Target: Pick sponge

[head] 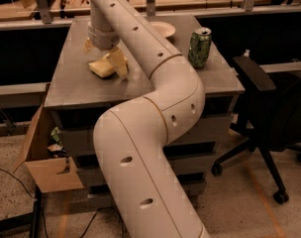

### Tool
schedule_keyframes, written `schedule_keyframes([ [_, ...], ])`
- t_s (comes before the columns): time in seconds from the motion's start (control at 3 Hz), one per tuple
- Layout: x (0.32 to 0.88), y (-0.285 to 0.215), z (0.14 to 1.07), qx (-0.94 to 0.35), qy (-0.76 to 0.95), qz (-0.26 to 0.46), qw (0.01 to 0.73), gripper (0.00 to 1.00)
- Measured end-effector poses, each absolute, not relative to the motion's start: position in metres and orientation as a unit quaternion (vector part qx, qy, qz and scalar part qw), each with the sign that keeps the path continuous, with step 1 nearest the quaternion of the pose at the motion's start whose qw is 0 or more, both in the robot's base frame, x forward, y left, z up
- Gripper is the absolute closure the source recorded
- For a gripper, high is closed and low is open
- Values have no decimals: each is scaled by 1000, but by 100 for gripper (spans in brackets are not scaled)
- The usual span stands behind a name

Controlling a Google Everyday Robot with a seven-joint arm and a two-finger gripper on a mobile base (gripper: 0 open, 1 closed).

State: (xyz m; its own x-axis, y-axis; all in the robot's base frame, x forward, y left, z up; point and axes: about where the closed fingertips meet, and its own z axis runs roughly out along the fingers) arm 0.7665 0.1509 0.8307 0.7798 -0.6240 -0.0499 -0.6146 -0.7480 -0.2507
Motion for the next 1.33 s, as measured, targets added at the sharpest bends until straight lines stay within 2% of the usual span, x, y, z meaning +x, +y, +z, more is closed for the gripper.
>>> schedule_keyframes([
  [0.33, 768, 153, 826, -935, 330, -19, 124, 36],
  [1.0, 767, 152, 829, -935, 331, -19, 124, 39],
  [1.33, 767, 152, 830, -935, 331, -19, 124, 47],
])
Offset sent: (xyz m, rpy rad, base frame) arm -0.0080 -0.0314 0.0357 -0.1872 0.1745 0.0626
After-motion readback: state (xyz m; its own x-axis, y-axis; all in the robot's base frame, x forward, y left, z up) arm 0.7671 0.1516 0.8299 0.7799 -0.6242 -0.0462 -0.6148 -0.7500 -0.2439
